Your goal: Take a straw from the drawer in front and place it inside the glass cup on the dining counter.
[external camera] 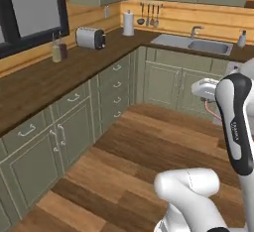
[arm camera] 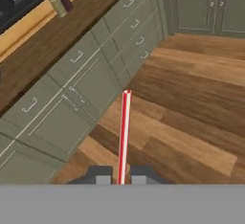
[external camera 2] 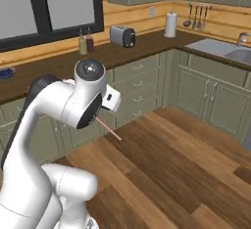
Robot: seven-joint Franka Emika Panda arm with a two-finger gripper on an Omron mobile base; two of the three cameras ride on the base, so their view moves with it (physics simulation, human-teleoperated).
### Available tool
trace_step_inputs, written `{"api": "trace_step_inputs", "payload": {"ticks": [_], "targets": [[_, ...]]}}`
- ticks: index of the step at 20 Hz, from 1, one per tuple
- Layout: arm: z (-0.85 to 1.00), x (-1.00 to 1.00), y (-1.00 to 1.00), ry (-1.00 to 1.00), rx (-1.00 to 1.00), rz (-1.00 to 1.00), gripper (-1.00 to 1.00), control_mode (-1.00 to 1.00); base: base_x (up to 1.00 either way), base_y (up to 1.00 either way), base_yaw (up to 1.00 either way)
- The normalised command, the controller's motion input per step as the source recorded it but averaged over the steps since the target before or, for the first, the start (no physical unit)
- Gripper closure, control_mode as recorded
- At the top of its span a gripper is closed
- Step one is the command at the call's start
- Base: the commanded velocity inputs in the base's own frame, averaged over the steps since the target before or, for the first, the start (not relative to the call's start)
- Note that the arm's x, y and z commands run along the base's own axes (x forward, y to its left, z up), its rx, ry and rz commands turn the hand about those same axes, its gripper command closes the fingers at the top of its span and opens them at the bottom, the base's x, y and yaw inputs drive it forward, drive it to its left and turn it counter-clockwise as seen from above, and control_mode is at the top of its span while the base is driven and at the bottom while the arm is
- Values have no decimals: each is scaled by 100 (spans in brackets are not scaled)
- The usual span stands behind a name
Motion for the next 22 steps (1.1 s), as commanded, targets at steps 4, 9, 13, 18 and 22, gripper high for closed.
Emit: {"api": "trace_step_inputs", "payload": {"ticks": [4, 9, 13, 18, 22], "targets": [[0, 0, 0, 0, 0, 0, 100, 100, 0, -61, -81], [0, 0, 0, 0, 0, 0, 100, 100, 0, -69, -79], [0, 0, 0, 0, 0, 0, 100, 100, -24, -76, -67], [0, 0, 0, 0, 0, 0, 100, 100, -40, -92, -48], [0, 0, 0, 0, 0, 0, 100, 100, -64, -84, -27]]}}
